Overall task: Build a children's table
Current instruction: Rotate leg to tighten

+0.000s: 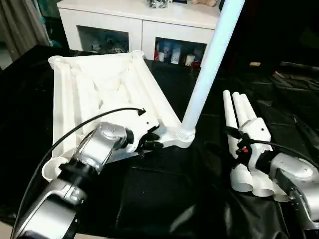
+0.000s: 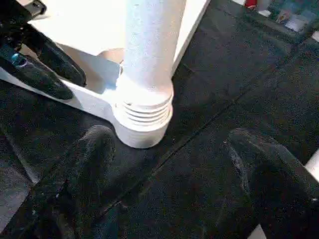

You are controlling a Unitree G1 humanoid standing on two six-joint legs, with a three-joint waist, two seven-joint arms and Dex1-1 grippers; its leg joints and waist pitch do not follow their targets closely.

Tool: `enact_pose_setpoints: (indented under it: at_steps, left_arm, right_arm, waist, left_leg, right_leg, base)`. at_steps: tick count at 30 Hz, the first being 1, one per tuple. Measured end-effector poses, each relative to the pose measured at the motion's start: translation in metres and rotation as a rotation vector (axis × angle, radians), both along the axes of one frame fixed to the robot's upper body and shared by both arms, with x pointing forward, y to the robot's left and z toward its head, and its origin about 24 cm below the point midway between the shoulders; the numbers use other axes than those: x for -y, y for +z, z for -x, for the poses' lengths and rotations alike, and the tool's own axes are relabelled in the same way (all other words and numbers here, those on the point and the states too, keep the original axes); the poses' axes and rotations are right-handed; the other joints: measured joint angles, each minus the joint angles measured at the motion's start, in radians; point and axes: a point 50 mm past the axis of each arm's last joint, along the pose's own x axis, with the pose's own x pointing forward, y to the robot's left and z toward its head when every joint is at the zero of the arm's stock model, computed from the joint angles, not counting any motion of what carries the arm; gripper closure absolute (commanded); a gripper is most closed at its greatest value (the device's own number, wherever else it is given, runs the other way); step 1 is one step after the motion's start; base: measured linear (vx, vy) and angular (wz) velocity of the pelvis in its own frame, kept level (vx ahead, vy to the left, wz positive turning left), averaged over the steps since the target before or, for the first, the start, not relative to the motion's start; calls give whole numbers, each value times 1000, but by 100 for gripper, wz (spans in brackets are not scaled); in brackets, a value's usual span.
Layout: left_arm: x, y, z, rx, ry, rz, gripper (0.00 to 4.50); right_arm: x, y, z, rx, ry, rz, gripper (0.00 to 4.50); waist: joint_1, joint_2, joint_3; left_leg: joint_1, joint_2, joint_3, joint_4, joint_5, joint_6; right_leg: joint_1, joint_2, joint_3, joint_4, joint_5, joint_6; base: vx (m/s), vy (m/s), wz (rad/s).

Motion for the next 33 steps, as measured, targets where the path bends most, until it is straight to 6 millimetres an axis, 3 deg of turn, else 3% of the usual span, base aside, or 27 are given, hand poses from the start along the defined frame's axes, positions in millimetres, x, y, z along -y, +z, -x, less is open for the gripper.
enact_pose_setpoints:
  at_steps: [13, 21, 33]
  left_arm:
    - [-4, 4, 4, -61, -127, -42, 446]
    - [-15, 8, 20, -85, -290, -75, 450]
    - [-17, 9, 27, -85, -333, -90, 450]
  right_arm:
    - [-11, -4, -6, -4, 59, -41, 56]
    - [-18, -13, 7, -47, 165, -55, 8]
    - [-39, -21, 8, -28, 292, -10, 8]
  waist:
    - [-2, 7, 4]
    - [22, 7, 4]
    - [22, 7, 4]
  left_leg:
    - [0, 1, 3, -8, 1, 1]
    - [-2, 7, 15, -13, 5, 8]
    - [-4, 8, 19, -13, 4, 5]
  right_leg:
    - [-1, 0, 0, -6, 0, 0]
    - [-1, 0, 0, -14, -1, -2]
    - [0, -3, 0, -15, -1, -2]
  base:
    - [0, 0, 0]
    - [0, 0, 0]
    - [0, 0, 0]
